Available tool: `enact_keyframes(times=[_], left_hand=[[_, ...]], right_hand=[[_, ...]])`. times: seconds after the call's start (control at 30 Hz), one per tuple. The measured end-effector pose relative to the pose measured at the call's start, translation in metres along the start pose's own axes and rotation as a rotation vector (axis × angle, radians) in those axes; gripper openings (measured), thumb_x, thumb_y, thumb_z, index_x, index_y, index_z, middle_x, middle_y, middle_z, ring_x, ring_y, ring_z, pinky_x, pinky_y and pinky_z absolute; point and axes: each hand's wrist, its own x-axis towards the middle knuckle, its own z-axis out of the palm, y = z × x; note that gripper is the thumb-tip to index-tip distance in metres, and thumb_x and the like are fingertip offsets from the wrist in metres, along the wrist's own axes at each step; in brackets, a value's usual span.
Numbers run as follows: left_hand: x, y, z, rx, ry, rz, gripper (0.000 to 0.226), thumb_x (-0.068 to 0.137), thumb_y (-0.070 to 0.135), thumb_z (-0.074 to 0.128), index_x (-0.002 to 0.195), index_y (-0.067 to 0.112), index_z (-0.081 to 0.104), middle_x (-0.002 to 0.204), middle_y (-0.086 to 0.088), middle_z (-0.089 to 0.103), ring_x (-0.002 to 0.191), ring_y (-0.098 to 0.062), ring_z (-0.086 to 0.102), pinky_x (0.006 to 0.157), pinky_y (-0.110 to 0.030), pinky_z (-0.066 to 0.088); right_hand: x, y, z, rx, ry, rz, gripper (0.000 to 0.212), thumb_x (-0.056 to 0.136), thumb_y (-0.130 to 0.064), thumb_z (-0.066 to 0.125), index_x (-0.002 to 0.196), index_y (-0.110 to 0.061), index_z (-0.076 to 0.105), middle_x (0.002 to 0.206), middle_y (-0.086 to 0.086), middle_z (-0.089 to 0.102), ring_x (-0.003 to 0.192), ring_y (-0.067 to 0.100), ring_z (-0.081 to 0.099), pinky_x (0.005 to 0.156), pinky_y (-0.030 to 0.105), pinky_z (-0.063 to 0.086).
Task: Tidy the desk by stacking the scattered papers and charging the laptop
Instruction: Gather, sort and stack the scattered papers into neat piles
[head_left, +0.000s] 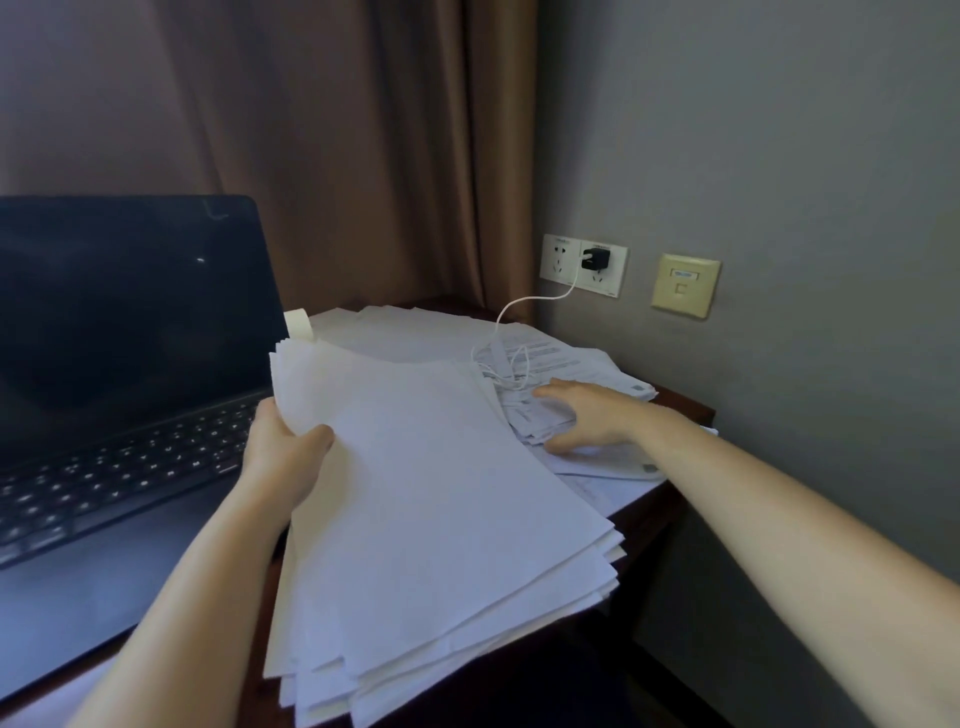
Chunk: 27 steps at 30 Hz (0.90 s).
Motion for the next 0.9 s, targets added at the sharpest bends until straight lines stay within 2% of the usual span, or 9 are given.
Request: enact_keyframes(times=[0.1,0.23,0.37,0.5,0.6,0.73,0.77,0.83,0.9], left_hand=[[-0.001,0.002,-0.003,-0.003,-0.033,-0.002,0.02,0.083,-0.004,0.05,0.1,0.004,0.052,0.083,-0.009,0.057,0.069,-0.021,0.054,0.054,-0.027,0.04],[0.0,0.001,-0.002,0.003,-0.027,-0.02,0.012,0.082,-0.003,0.051,0.09,0.006,0.052,0.081,-0.011,0.054,0.066,-0.021,0.051,0.054,-0.027,0.036],[0.0,0.0,-0.002,-0.006,-0.023,-0.039,0.03,0.082,0.002,0.054,0.111,0.005,0.05,0.099,-0.012,0.057,0.072,-0.017,0.053,0.053,-0.028,0.038],[0.0,0.0,-0.002,-0.001,-0.02,-0.048,0.024,0.082,0.002,0.053,0.106,0.009,0.051,0.095,-0.01,0.056,0.072,-0.019,0.052,0.054,-0.028,0.038],[0.001,-0.001,-0.001,0.007,-0.016,-0.052,0.035,0.082,0.003,0.053,0.117,0.006,0.048,0.104,-0.013,0.057,0.073,-0.017,0.053,0.054,-0.028,0.037],[0.0,0.0,0.0,0.007,-0.005,-0.045,0.031,0.083,0.002,0.053,0.113,0.008,0.047,0.096,-0.008,0.057,0.073,-0.016,0.053,0.054,-0.028,0.038],[0.001,-0.001,0.0,0.004,0.001,-0.047,0.03,0.084,0.002,0.053,0.112,0.009,0.046,0.092,-0.005,0.055,0.072,-0.015,0.052,0.054,-0.028,0.038],[0.001,0.0,0.0,-0.002,0.007,-0.059,0.027,0.084,0.002,0.053,0.108,0.011,0.045,0.087,-0.002,0.053,0.071,-0.015,0.051,0.054,-0.028,0.038],[0.001,0.001,0.001,0.008,-0.001,-0.055,0.018,0.084,0.001,0.053,0.098,0.011,0.048,0.085,-0.004,0.053,0.07,-0.017,0.051,0.055,-0.028,0.039]], right_hand=[[0.016,-0.003,-0.005,-0.009,-0.065,0.015,0.081,0.07,-0.044,0.066,0.143,-0.035,0.033,0.151,-0.004,0.034,0.136,0.019,0.035,0.11,0.037,0.032],[0.025,-0.006,-0.002,-0.125,-0.02,-0.024,0.075,0.068,-0.038,0.063,0.139,-0.036,0.037,0.138,0.003,0.049,0.119,0.026,0.048,0.097,0.037,0.043],[0.021,0.002,-0.002,-0.106,0.062,-0.054,0.069,0.076,-0.019,0.06,0.141,-0.034,0.039,0.136,0.002,0.053,0.12,0.025,0.05,0.098,0.036,0.043],[0.015,0.019,-0.002,0.02,0.145,-0.042,0.052,0.083,0.002,0.055,0.132,-0.016,0.055,0.128,0.002,0.06,0.12,0.019,0.053,0.099,0.024,0.039],[0.016,0.032,0.006,0.03,0.288,-0.01,0.022,0.092,-0.022,0.057,0.105,-0.009,0.07,0.108,0.009,0.069,0.104,0.027,0.061,0.087,0.033,0.046],[0.013,0.033,0.004,-0.014,0.448,0.075,0.032,0.098,-0.031,0.046,0.109,-0.009,0.066,0.107,0.016,0.066,0.099,0.036,0.059,0.075,0.034,0.042],[0.011,0.034,-0.002,-0.037,0.497,0.065,0.032,0.098,-0.032,0.045,0.105,-0.009,0.066,0.098,0.016,0.067,0.093,0.035,0.06,0.072,0.035,0.042],[-0.001,0.04,-0.017,-0.015,0.605,0.052,0.034,0.097,-0.031,0.048,0.077,-0.009,0.062,0.066,0.01,0.056,0.073,0.034,0.058,0.062,0.034,0.037],[-0.021,0.046,-0.029,0.029,0.689,-0.001,0.041,0.095,-0.033,0.051,0.06,-0.012,0.048,0.052,0.003,0.042,0.059,0.03,0.05,0.056,0.032,0.031]])
